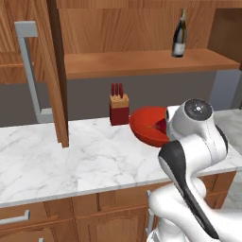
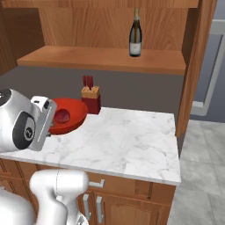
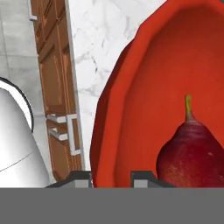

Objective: Pick the pear from the cabinet and place it in the bowl. Then pick the bowl and place it in the sink. Then turn on the sink facuet.

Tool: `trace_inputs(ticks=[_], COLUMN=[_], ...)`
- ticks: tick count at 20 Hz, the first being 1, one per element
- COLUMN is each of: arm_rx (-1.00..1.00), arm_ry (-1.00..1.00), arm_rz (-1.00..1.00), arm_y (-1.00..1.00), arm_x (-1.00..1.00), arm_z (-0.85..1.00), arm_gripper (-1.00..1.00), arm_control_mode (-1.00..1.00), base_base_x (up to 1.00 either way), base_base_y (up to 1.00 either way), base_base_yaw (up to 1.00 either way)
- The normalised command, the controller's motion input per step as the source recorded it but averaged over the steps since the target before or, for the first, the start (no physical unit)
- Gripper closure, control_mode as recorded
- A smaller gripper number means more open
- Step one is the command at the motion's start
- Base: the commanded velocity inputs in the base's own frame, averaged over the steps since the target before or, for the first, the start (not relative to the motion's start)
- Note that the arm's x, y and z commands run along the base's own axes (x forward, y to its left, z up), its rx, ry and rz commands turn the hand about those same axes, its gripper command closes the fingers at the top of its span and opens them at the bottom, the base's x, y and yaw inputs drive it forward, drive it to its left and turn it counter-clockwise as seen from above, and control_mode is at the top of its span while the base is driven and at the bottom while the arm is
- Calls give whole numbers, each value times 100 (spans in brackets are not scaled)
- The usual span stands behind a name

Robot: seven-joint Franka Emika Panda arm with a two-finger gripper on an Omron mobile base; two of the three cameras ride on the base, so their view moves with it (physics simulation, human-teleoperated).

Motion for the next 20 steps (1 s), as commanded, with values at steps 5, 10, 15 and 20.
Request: trace_inputs(ticks=[5, 10, 15, 20], arm_rx=[0, 0, 0, 0], arm_ry=[-1, -2, 0, 0], arm_rz=[4, 1, 0, 0], arm_y=[0, 0, 0, 0], arm_x=[-49, -35, -16, 0], arm_z=[60, 5, 0, 0], arm_gripper=[100, 100, 100, 100], arm_control_mode=[-100, -100, 100, 100], base_base_x=[0, 0, -10, -97], base_base_y=[0, 0, 0, 0], base_base_yaw=[0, 0, 0, 8])
